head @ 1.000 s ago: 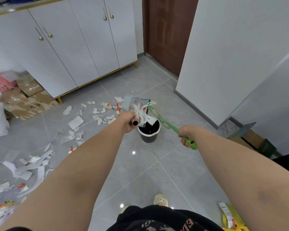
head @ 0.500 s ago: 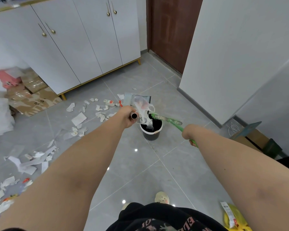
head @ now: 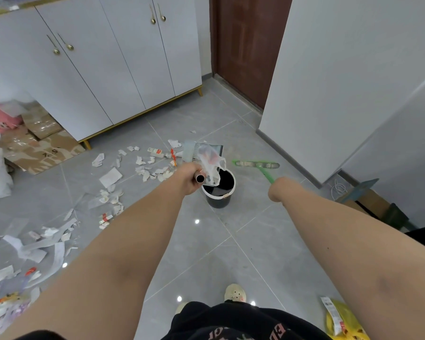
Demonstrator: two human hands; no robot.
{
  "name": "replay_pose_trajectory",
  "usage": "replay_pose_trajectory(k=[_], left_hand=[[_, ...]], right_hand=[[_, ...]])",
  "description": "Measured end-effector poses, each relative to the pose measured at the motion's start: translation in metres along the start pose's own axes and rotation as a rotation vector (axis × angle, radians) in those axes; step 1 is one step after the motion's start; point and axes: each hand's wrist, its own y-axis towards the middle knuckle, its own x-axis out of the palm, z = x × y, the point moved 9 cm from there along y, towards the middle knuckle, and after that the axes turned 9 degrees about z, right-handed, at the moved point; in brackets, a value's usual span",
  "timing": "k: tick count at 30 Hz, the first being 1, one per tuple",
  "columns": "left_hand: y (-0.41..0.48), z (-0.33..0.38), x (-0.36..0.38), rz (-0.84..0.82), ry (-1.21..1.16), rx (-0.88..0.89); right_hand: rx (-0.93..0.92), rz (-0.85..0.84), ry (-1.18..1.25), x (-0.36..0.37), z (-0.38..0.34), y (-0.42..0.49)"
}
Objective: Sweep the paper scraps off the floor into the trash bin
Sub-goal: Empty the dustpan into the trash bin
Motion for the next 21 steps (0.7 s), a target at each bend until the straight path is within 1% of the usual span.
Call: replay_pose_trajectory(k=[3,6,15,21], left_hand=[[0.006,-0.004,0.001,-0.008,-0.018,-0.009],[0.01,-0.01,0.003,-0.004,-0.011,-0.026],[0.01,-0.005,0.005,-0.008,0.048,-0.025],[0.016,-0.002,0.002,0.017,-0.008,-0.019]], right_hand=[[0.064,-0.008,0.115,0.003,0.009,0.004],[0.059,0.006,0.196,0.003,0.011,0.008],[0.001,0.018,0.134,0.013,-0.006,0.013],[0.015,0.064,0.12,0.016,0.001,0.015]])
